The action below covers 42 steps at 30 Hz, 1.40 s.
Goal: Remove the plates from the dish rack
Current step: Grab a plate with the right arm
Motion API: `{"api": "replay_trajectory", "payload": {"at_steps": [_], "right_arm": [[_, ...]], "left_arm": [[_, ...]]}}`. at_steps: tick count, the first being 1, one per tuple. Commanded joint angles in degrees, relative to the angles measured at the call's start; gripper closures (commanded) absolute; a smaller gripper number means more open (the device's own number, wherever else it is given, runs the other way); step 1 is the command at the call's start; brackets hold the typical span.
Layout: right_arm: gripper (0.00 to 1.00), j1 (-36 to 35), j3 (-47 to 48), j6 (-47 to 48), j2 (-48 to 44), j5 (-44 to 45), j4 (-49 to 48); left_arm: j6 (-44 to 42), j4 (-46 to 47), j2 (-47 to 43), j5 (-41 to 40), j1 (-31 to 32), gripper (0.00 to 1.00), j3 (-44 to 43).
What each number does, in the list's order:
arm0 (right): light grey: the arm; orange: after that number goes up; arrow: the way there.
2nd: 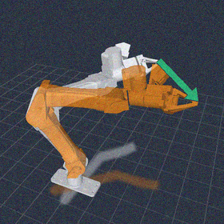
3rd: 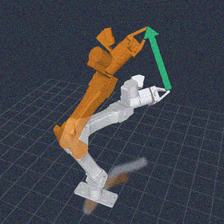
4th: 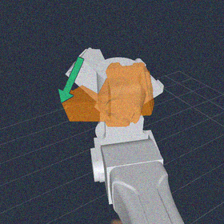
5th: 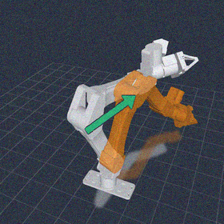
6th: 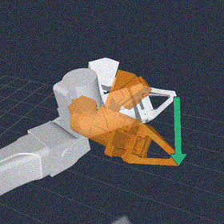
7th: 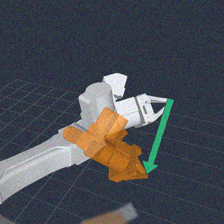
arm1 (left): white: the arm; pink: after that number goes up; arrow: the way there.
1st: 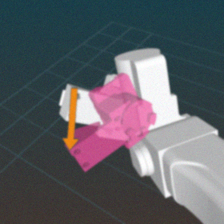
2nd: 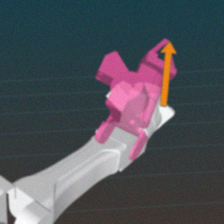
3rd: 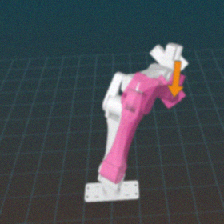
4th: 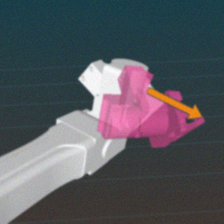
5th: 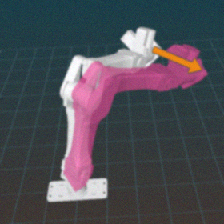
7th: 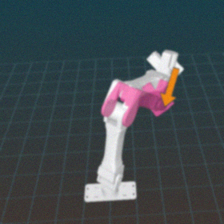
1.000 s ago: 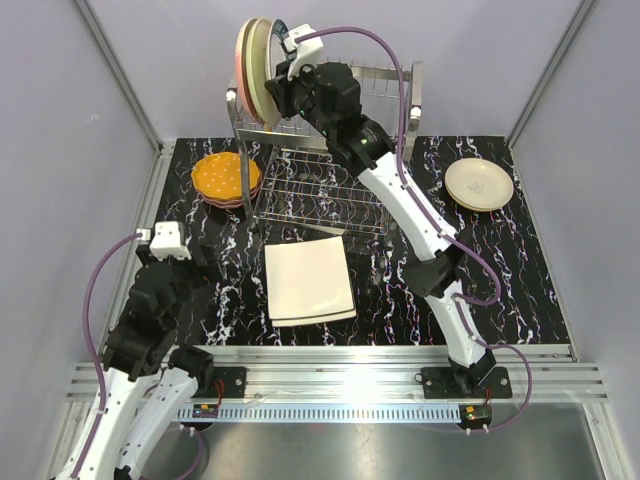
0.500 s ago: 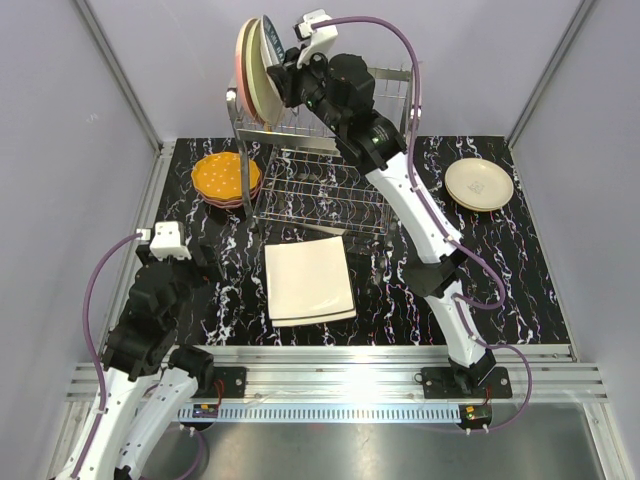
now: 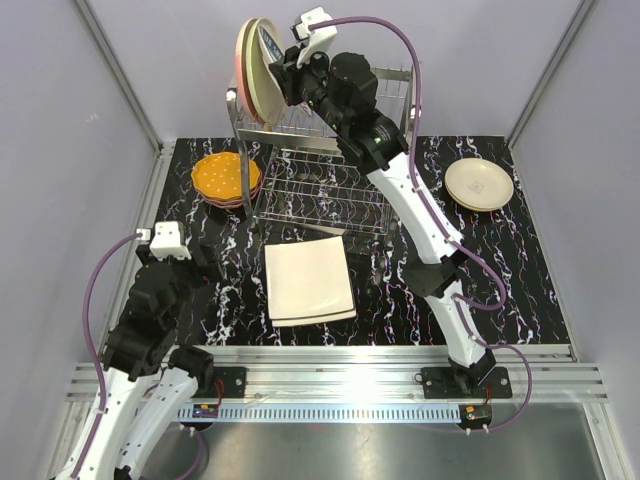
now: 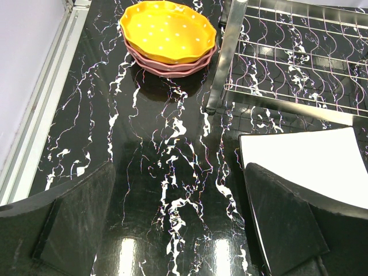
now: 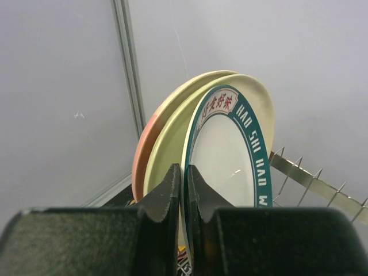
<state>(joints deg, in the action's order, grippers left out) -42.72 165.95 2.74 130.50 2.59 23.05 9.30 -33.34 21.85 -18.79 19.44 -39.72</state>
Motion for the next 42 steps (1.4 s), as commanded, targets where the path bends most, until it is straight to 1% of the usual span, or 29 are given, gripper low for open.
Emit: {"api": "replay_trajectory", "payload": {"at_steps": [1,9,15,26,35,42], "right_arm": [[1.0,0.6,2.4,6.8,-3.1,0.1,-4.2],[1.0,1.2,1.8,8.1,-4.1,-1.6,-3.1],[1.0,2.5,-0.8,12.9,-6.2,-4.6,-1.5],[1.0,3.2,-8.4,26.8,-11.7,-10.5,2.1],[1.0,3.2,-16.2,38.6,-17.3,-11.3,3.0],[1.0,3.2,-21.5,50.8,-21.3,-13.0,5.2]], "left_arm": [[-0.1,2.4,0.2,-1.3,-0.1,0.01,0.2],[-0.1,2.4,0.6,-1.3,0.0,0.01,0.2],[-0.1,2.5,0.4,-1.3,-0.1,0.01,0.3],[0.0,2.5,0.1,-1.3,0.0,0.01,0.2],[0.1,2.5,0.0,-0.9,-0.1,0.01,0.2],[0.8,3.2,-1.6,0.8,-0.1,0.01,0.3]]}}
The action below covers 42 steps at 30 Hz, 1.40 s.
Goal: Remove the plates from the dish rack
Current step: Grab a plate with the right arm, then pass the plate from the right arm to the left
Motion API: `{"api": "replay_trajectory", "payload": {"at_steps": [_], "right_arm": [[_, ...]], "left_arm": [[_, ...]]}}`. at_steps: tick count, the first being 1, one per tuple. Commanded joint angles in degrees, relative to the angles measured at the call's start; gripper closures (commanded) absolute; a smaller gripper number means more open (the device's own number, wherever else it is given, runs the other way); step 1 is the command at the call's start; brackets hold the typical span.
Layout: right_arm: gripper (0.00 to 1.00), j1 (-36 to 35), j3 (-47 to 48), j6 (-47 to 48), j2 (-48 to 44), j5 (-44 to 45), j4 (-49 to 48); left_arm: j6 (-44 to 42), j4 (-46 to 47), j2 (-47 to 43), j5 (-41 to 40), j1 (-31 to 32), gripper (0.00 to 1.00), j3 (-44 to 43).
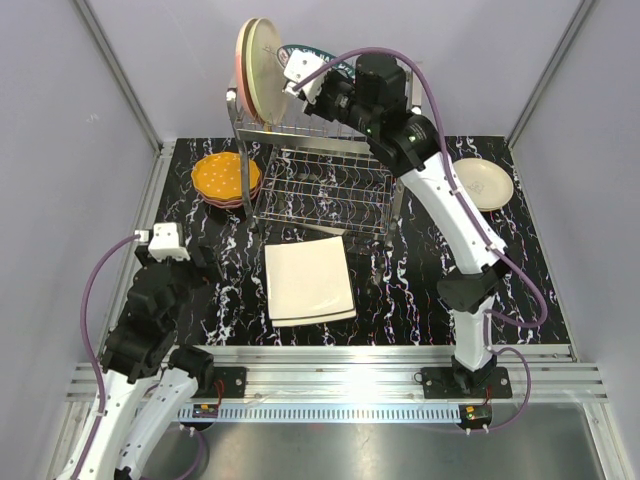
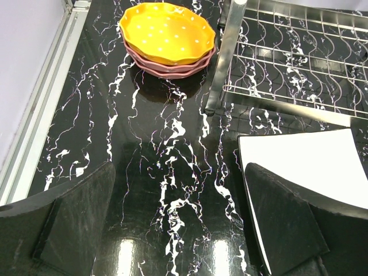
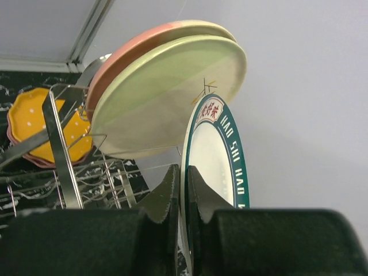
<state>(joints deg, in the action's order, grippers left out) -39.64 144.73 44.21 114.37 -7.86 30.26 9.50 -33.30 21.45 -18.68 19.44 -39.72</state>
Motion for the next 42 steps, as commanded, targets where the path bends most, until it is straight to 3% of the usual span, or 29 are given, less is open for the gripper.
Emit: {"api": "replay_trajectory", "payload": {"at_steps": [1,6,13,18,19,28,36,42], "right_arm": [[1.0,0.0,-0.4,10.6,-5.9,-2.7,-0.1],[1.0,0.1,-3.4,19.2,-9.1,-3.3,2.3],[1.0,0.0,-6.7,25.7,-14.3,-4.5,5.4],[1.0,0.0,-7.3,30.4,-17.9,-10.3,11.8],[1.0,-0.4,-9.4,31.6,-19.8,-10.9,13.2],[1.0,-3.3,-27.6,44.1,-35.8,-16.0,16.8],[1.0,-9.2,-45.7,49.0,-48.0,-13.1,11.2],[1.0,-13.4,-52.8,49.9,-52.1,-11.0,8.3]], "left_arm": [[0.8,3.3,-1.5,1.1,0.0,0.01,0.3],[6.1,4.9,-1.0,6.2,0.0,0.01,-0.9],[22.2,9.9,3.1,17.3,-0.1,0.01,-4.9],[34.5,18.5,6.5,25.2,0.0,0.01,-6.7],[39.7,20.9,7.0,25.9,0.0,0.01,-7.3],[60.0,41.2,16.1,38.5,-0.1,0.01,-11.2],[66.5,48.6,24.5,45.9,0.9,0.01,-12.5],[64.9,46.3,26.6,46.5,4.4,0.01,-13.1]]}}
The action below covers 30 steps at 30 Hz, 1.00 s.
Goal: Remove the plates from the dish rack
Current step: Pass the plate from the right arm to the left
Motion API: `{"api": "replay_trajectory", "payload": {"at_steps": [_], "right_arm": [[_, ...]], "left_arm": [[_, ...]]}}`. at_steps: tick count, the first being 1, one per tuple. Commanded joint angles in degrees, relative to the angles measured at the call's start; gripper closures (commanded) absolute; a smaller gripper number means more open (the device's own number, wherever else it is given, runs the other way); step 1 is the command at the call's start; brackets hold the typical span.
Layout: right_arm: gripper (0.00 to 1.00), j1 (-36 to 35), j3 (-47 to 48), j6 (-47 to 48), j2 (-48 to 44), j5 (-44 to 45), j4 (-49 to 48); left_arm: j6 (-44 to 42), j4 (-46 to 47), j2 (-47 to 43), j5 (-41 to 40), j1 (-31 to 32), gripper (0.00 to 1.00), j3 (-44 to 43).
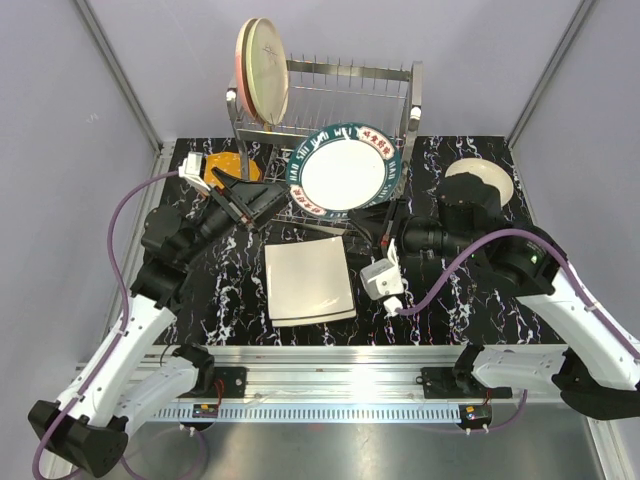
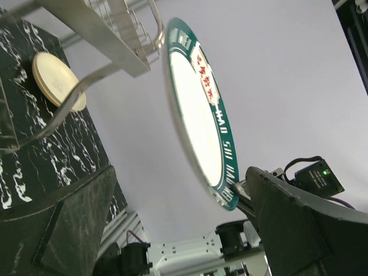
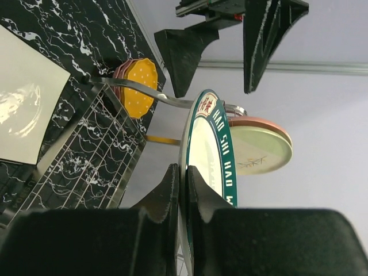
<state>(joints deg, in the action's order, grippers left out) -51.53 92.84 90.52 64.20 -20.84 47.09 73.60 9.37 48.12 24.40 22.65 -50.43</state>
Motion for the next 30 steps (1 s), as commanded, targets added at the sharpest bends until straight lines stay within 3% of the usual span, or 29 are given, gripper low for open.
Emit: {"api": "replay_trajectory", "payload": {"at_steps": [1,12,13,14,17,18,20,23,24,25,26,30], "right_arm": [[1.0,-1.9,-2.3,3.7,-2.6,2.2,-9.5],[1.0,-6.4,-7.9,5.1,-3.9,3.7,-13.0],[1.0,-6.6,-8.1,5.0,-3.9,3.9,-13.1],[1.0,-6.7,-8.2,5.0,-3.7,4.2,-13.2],[1.0,-6.9,-9.3,4.9,-3.8,4.8,-13.2],[1.0,-6.9,-9.9,4.9,-4.0,4.8,-13.2],[1.0,-6.9,-11.1,5.3,-4.3,4.9,-13.0],[0.6,-6.9,-14.1,4.8,-5.8,4.9,-14.1],[0.27,-7.0,-15.3,3.9,-6.9,5.1,-15.2],[0.11,-6.9,-15.7,-0.2,-7.3,5.1,-16.0],[0.02,-6.9,-15.8,-3.3,-7.8,5.5,-16.7],[0.0,-6.9,-12.2,-20.3,-9.7,4.8,-13.8]], "left_arm": [[0.7,3.6,0.2,3.5,1.5,0.02,-2.1],[-2.8,0.4,1.9,3.3,2.8,0.29,-0.5],[-3.3,0.2,2.0,3.2,2.7,0.35,-0.4],[-3.5,0.0,1.9,3.0,2.8,0.54,-0.3],[-5.3,-1.0,1.2,2.5,2.8,0.75,0.3],[-6.9,-1.7,0.9,2.1,2.8,0.89,0.4],[-9.2,-3.8,-0.2,1.6,2.7,1.0,0.4],[-15.1,-8.1,-3.2,-1.1,2.7,1.0,1.1],[-17.9,-9.0,-4.2,-2.2,2.6,1.0,1.7],[-19.1,-9.2,-5.4,-2.7,2.3,1.0,3.3],[-20.0,-9.2,-8.1,-3.2,1.4,1.0,4.3],[-25.1,-14.3,-14.5,-3.8,-1.7,1.0,7.7]]}}
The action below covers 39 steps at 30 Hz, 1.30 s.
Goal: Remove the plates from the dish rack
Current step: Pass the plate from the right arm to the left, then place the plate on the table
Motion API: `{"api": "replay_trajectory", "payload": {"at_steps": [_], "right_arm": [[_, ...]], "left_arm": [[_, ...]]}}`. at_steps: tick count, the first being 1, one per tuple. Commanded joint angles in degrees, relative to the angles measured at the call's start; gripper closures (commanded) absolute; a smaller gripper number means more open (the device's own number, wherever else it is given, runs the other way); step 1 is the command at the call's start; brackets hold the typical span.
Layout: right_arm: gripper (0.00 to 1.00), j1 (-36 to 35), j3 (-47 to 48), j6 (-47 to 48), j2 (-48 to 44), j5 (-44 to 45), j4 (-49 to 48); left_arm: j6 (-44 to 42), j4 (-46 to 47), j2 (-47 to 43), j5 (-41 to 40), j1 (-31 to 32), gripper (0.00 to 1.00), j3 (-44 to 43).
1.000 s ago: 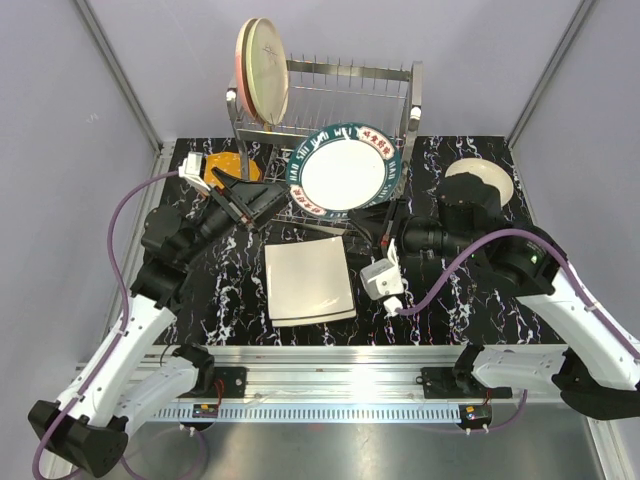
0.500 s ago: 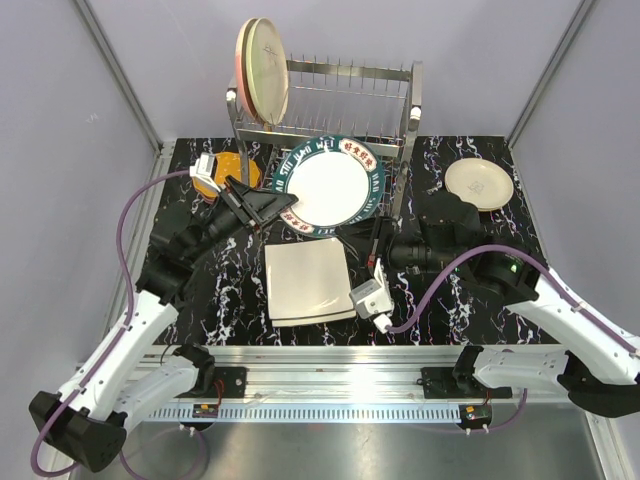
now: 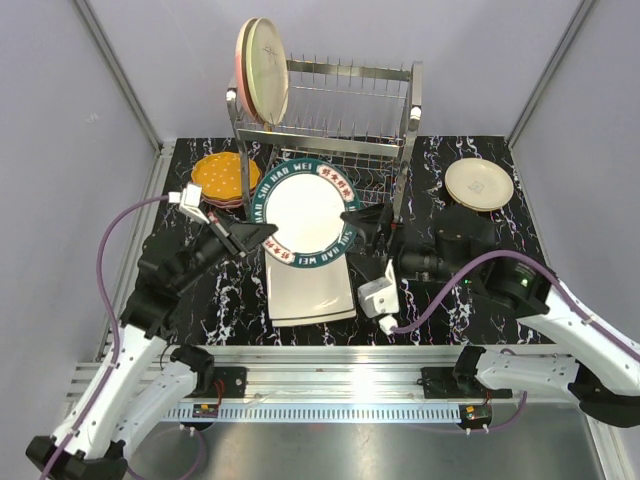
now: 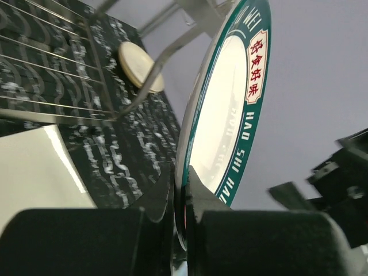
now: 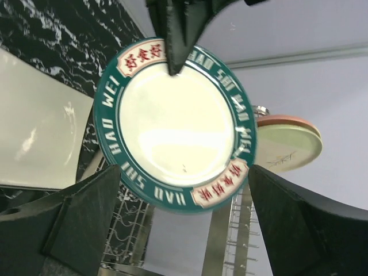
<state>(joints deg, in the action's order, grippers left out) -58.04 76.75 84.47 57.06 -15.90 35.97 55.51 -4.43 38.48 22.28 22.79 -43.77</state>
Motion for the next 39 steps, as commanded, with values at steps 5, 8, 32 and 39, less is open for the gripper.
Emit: {"api": "replay_trajectory", "payload": {"at_steps": [5,8,32,39], "right_arm": [[0.0,0.1,2.8,-32.8,-7.9,-10.8,-2.4],[0.0,2.2,1.7,-42.1,-9.5,-12.8,-6.2],[0.0,17.2,-6.7,-67.5,-7.5,19.5,-3.5],[0.0,24.4,-4.3,-73.7,-2.0,8.3,-0.4]], "left_arm": [[-14.3,-7.9,-11.5,-5.0,-3.2,1.0,2.9],[-19.0,-15.7,-15.4,-12.0,-3.2,1.0,2.4],[0.6,-18.9,-21.0,-45.1,-5.7,1.0,15.2],[3.2,-17.7,-20.3,-46.5,-11.7,1.0,19.5]]}}
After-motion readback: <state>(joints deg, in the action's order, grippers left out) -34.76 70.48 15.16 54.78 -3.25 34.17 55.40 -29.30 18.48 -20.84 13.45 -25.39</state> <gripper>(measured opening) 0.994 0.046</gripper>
